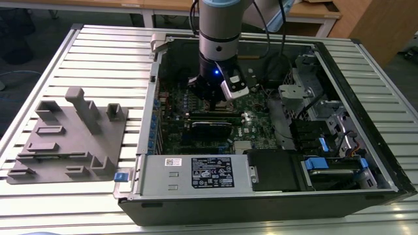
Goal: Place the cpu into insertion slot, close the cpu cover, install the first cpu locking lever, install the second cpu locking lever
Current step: 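Install the second cpu locking lever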
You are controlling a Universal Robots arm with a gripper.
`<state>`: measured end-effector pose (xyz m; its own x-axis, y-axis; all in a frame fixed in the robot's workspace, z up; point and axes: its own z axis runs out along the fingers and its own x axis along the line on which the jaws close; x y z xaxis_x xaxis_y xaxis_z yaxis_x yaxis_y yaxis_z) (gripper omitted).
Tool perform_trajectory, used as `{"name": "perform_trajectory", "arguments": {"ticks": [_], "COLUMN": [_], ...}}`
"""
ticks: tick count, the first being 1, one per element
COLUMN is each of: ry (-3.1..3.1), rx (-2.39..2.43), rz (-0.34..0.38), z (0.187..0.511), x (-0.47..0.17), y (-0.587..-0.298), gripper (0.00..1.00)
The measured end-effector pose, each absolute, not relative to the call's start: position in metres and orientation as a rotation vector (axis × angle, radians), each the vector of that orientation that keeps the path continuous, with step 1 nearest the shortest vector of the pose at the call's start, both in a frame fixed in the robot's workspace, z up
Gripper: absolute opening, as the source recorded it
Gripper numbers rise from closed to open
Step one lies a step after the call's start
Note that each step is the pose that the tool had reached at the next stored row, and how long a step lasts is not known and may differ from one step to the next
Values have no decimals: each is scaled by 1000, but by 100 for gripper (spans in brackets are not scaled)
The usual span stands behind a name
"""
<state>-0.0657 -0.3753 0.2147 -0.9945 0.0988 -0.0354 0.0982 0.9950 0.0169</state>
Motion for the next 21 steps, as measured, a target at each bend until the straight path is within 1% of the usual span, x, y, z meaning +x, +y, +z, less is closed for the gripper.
{"name": "perform_trajectory", "arguments": {"ticks": [21], "ry": [3101], "rx": [153], "rz": [30], "z": [208], "x": [-82], "y": [-380], "gripper": [11]}}
